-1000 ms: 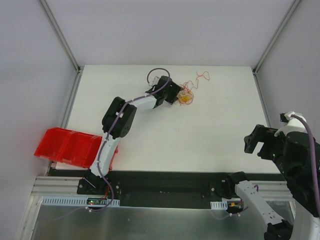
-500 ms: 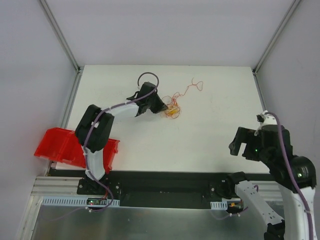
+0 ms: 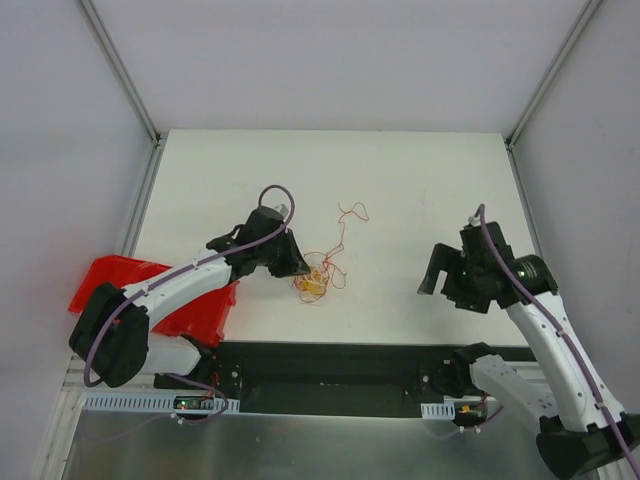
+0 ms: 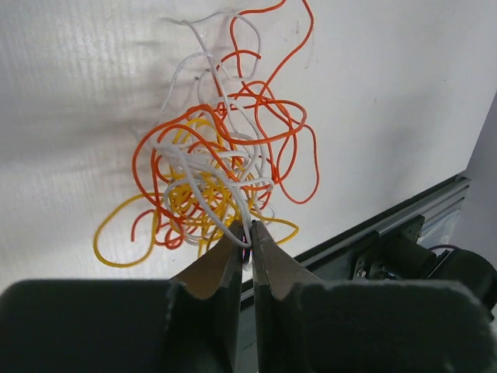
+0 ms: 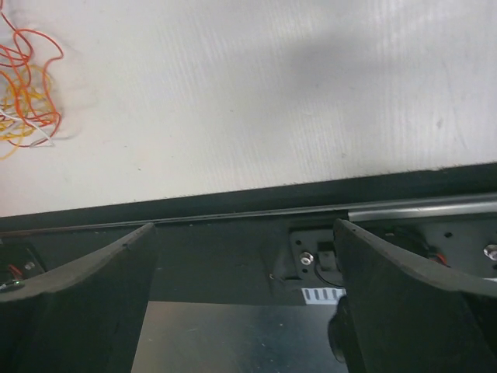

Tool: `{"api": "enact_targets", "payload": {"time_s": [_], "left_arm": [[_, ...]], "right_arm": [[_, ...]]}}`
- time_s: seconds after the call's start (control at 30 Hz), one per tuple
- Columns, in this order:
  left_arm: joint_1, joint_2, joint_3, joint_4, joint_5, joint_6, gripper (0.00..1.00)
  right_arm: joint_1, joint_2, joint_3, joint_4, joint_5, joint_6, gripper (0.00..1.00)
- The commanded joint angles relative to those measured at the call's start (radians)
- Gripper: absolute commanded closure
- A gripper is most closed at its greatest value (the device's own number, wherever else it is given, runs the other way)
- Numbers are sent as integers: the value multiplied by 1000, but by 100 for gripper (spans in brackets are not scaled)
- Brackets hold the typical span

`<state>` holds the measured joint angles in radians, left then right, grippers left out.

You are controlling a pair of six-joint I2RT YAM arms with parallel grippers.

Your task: Untangle the cables

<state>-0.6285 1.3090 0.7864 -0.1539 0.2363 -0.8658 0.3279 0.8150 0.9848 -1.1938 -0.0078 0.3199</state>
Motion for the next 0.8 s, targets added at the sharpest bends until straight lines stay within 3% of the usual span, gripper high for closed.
{"api": "enact_targets", "payload": {"time_s": [0.0,0.1,0.23,0.33,0.4,0.5,0.6,0.67,0.77], "left_arm": [[-2,-34,43,-87,-32,88,87],[0,28,131,-188,-17,103,74],[0,99,227,-277,81,103,68],[0,70,255,-292,120,142,59],[1,24,260,-296,120,186,51],[1,-31,267,-312,116,243,45],[1,-54,277,-335,121,286,38],[1,-68,278,-352,118,307,32],[1,-83,286,-363,118,333,19]], "right_arm": [[74,149,12,243,-1,93,4],[89,320,73,327,-66,1,4],[92,634,251,335,-81,-178,4],[89,858,398,368,-89,-254,4],[86,943,465,469,-130,-283,1],[86,1053,537,582,-175,-305,6],[85,1179,650,591,-196,-282,18],[86,1252,716,597,-219,-243,30],[94,1346,817,582,-241,-214,42]]}}
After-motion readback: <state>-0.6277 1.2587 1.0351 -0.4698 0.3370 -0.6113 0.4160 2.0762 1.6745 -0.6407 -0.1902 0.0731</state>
